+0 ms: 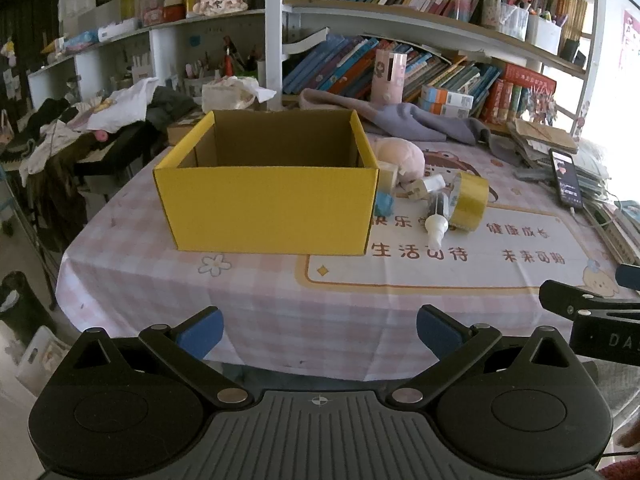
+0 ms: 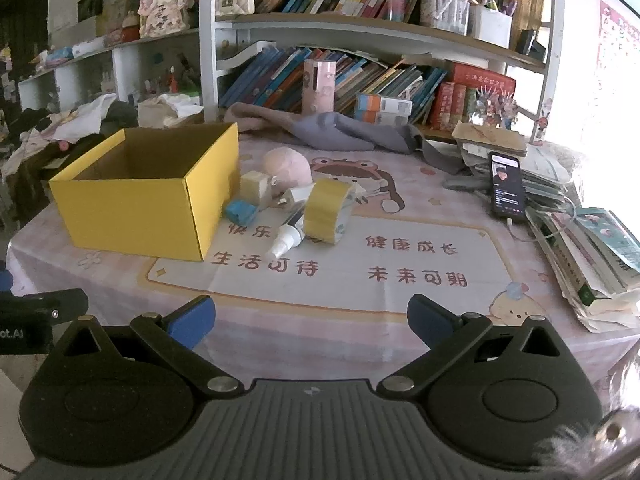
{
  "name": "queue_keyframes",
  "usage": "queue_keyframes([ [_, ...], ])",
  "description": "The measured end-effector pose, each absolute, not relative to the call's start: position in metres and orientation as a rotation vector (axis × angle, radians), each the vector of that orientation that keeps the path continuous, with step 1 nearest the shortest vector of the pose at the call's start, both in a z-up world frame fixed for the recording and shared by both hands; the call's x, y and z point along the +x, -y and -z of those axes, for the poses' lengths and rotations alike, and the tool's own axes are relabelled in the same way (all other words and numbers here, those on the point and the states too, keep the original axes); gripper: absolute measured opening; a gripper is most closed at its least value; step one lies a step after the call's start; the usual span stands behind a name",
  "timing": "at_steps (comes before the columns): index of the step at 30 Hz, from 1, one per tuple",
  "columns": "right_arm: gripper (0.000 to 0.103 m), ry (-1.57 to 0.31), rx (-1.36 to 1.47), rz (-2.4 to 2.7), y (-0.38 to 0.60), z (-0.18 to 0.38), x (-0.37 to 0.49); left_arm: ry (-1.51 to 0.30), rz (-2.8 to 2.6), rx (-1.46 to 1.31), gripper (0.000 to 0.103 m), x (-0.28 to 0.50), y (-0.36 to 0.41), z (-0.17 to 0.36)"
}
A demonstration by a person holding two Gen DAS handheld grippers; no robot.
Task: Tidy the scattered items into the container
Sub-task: 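Move both tools toward the items beside the yellow box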
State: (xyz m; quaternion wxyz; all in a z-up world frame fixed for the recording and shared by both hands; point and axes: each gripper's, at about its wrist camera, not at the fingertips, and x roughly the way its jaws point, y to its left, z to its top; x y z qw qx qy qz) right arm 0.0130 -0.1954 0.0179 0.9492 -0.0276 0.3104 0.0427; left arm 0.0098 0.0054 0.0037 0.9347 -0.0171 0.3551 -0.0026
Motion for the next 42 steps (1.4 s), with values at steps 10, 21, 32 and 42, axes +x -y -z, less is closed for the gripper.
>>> queue_keyframes([
  [10, 0.103, -0.641, -0.061, -0.118, 0.19, -0.02, 0.015, -0.72, -0.007, -0.035, 0.103, 0.01, -0.009, -0.005],
  [21, 0.103, -0.641, -0.067, -0.113, 0.188, -0.019, 0.019, -0.716, -0.011, -0.034, 0.103, 0.011, -0.011, -0.006],
  [32, 0.103, -0.646, -0.064, -0.111, 0.189, -0.019, 0.023, -0.721, 0.002, -0.026, 0.103, 0.019, -0.008, -0.007],
  [42, 0.103, -0.661, -0.034, -0.112, 0.202, -0.02, 0.047, -0.709, 0.051, -0.006, 0.103, 0.032, 0.006, -0.005],
])
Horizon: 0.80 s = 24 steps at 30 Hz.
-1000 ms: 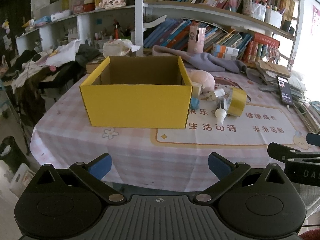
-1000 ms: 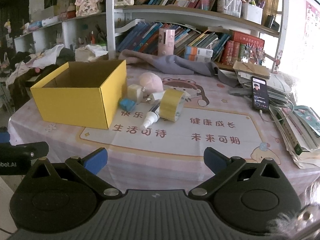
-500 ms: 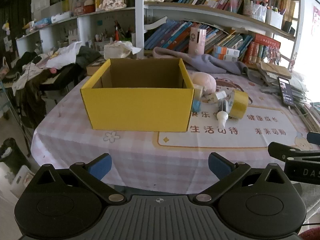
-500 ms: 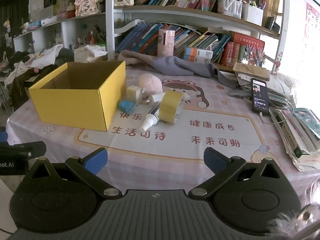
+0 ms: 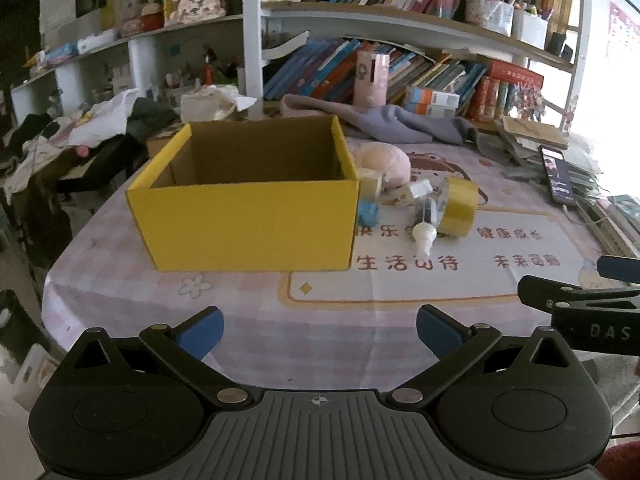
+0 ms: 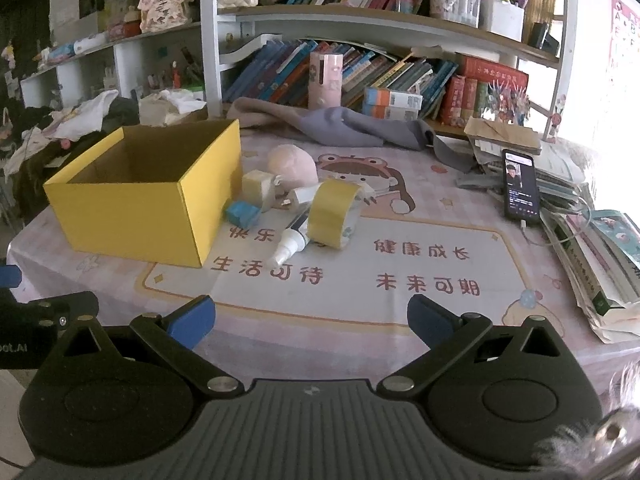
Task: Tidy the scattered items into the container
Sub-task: 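Move both tools toward the items beside the yellow box, then grasp the white glue bottle with the left gripper while the right gripper grasps the yellow tape roll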
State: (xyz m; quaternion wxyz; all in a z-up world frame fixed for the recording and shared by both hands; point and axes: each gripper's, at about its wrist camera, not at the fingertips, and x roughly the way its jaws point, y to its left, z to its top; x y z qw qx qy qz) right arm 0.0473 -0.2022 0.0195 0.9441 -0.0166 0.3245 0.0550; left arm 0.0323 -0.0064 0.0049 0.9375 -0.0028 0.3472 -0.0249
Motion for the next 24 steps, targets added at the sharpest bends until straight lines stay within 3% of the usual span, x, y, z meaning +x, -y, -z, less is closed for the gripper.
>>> queue_keyframes([
  [24, 0.098, -0.722, -0.032, -0.159, 0.266, -0.004, 0.138, -0.745, 0.184, 0.05, 0.102, 0.102, 0.091, 0.011],
])
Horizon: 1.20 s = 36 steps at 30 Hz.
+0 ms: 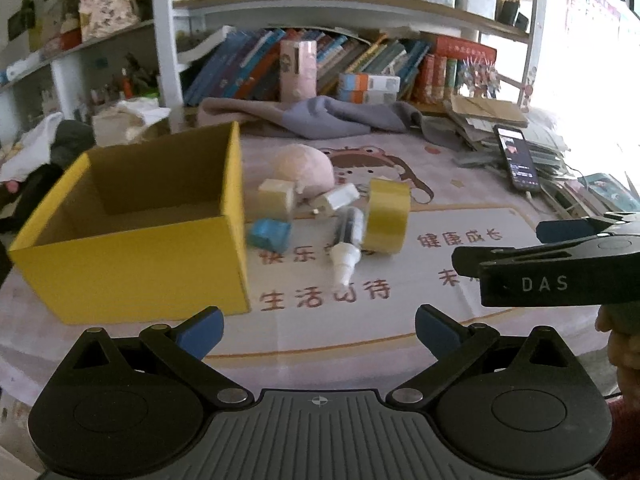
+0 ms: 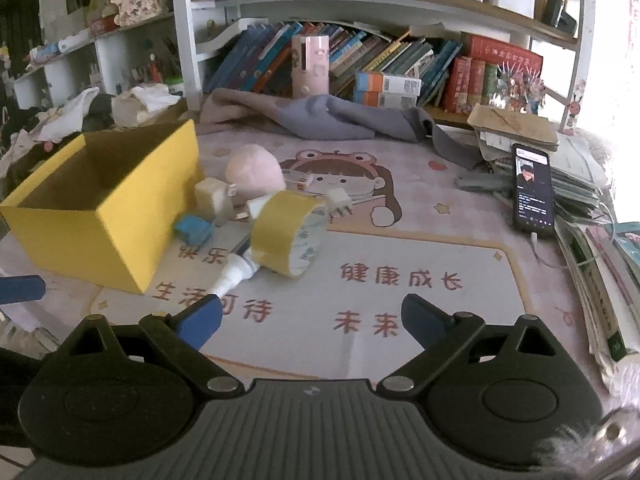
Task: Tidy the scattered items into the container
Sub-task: 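Grasp the white glue bottle with the left gripper while the right gripper grasps the yellow tape roll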
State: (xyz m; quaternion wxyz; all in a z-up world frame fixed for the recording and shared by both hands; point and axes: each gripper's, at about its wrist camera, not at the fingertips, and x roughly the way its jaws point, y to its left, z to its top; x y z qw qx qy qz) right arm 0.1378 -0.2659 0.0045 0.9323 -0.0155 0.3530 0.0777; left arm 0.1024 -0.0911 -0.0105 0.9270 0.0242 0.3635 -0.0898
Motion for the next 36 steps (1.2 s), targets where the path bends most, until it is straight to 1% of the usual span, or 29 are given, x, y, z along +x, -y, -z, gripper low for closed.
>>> queue_keyframes([
  [4, 0.097, -0.736, -0.017, -0.191, 0.279, -0.002, 0.156, -0.764, 0.202, 0.061, 0.102, 0.118, 0.108, 0.016],
  [9, 0.09, -0.742, -0.003, -0.251, 0.289, -0.001, 0.179, -0.788, 0.2, 0.083, 0.103, 0.134, 0.125, 0.019],
  [11, 0.082, -0.743, 0.007, -0.282, 0.291, 0.0, 0.188, -0.798, 0.184, 0.086, 0.103, 0.14, 0.128, 0.02],
  [12, 0.08, -0.746, 0.012, -0.298, 0.291, 0.001, 0.192, -0.803, 0.176, 0.084, 0.103, 0.142, 0.129, 0.021],
  [14, 0.073, -0.754, 0.02, -0.331, 0.292, 0.002, 0.201, -0.811, 0.179, 0.064, 0.103, 0.147, 0.129, 0.022],
  [17, 0.064, -0.768, 0.029, -0.384, 0.29, 0.005, 0.216, -0.835, 0.156, 0.063, 0.103, 0.155, 0.131, 0.025],
  [19, 0.061, -0.774, 0.037, -0.418, 0.287, 0.007, 0.225, -0.849, 0.154, 0.063, 0.103, 0.161, 0.134, 0.027],
  [30, 0.06, -0.842, 0.124, -0.505, 0.28, 0.031, 0.28, -0.894, 0.124, 0.098, 0.102, 0.185, 0.146, 0.037],
  [33, 0.058, -0.858, 0.166, -0.542, 0.28, 0.036, 0.291, -0.911, 0.118, 0.103, 0.098, 0.192, 0.149, 0.04],
  [34, 0.053, -0.857, 0.177, -0.561, 0.28, 0.037, 0.294, -0.918, 0.116, 0.104, 0.096, 0.194, 0.15, 0.041],
  [35, 0.044, -0.854, 0.185, -0.583, 0.279, 0.037, 0.295, -0.924, 0.113, 0.105, 0.093, 0.197, 0.152, 0.042],
  [36, 0.039, -0.849, 0.192, -0.611, 0.279, 0.037, 0.296, -0.929, 0.112, 0.103, 0.09, 0.2, 0.153, 0.043],
])
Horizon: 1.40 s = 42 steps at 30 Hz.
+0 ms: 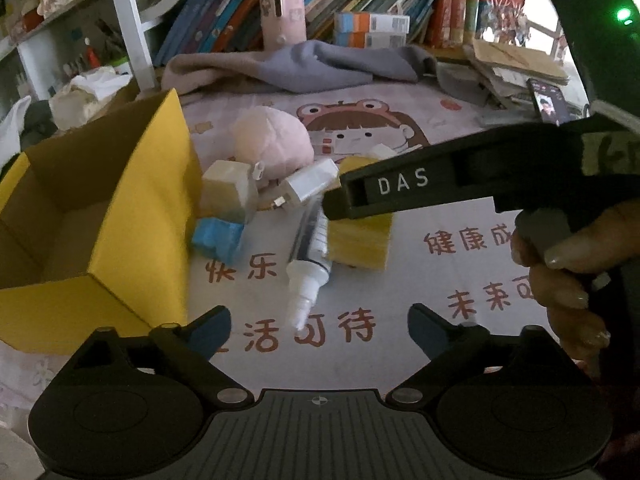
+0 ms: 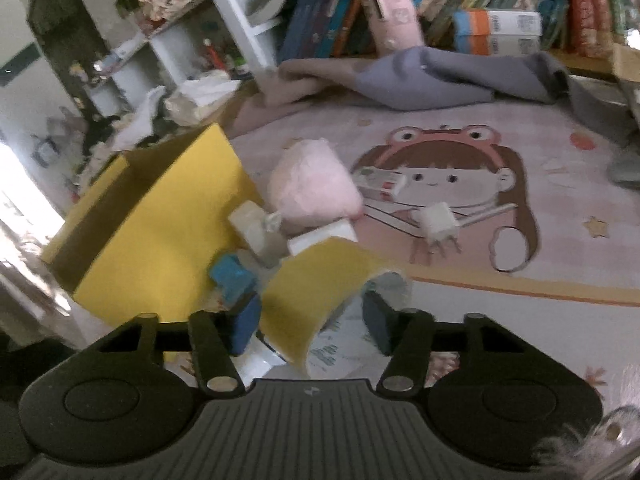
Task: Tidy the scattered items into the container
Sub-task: 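Grasp the white glue bottle with the left gripper while the right gripper grasps the yellow tape roll, then carry the glue bottle and tape roll with both grippers over the yellow box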
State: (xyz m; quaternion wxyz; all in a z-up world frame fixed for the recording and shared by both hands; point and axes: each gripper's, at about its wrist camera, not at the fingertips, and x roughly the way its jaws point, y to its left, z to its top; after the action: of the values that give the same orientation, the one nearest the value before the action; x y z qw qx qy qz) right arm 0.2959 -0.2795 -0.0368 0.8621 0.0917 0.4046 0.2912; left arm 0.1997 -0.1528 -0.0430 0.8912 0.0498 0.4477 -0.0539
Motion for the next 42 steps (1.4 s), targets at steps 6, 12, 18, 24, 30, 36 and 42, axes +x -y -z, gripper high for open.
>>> queue_keyframes([
  [6, 0.011, -0.817, 0.149, -0.67, 0.287, 0.03, 0.294, -0.943, 0.079, 0.077, 0.066, 0.22, 0.153, 0.052],
  [12, 0.006, -0.808, -0.002, -0.62, 0.307, 0.022, 0.291, -0.939, 0.073, 0.09, 0.059, 0.246, 0.157, 0.061],
  [18, 0.006, -0.864, -0.077, -0.591, 0.318, 0.028, 0.292, -0.971, 0.098, 0.144, 0.042, 0.27, 0.168, 0.078],
  [24, 0.006, -0.915, -0.091, -0.584, 0.319, 0.039, 0.298, -0.982, 0.099, 0.119, 0.033, 0.277, 0.166, 0.086],
  [30, 0.006, -0.903, -0.11, -0.593, 0.315, 0.04, 0.298, -0.959, 0.104, 0.074, 0.03, 0.271, 0.162, 0.079],
  [36, 0.006, -0.886, -0.113, -0.599, 0.313, 0.032, 0.292, -0.903, 0.126, 0.017, 0.03, 0.256, 0.157, 0.053],
  [42, 0.006, -0.851, -0.118, -0.597, 0.312, 0.015, 0.275, -0.843, 0.157, -0.049, 0.031, 0.232, 0.147, 0.028],
])
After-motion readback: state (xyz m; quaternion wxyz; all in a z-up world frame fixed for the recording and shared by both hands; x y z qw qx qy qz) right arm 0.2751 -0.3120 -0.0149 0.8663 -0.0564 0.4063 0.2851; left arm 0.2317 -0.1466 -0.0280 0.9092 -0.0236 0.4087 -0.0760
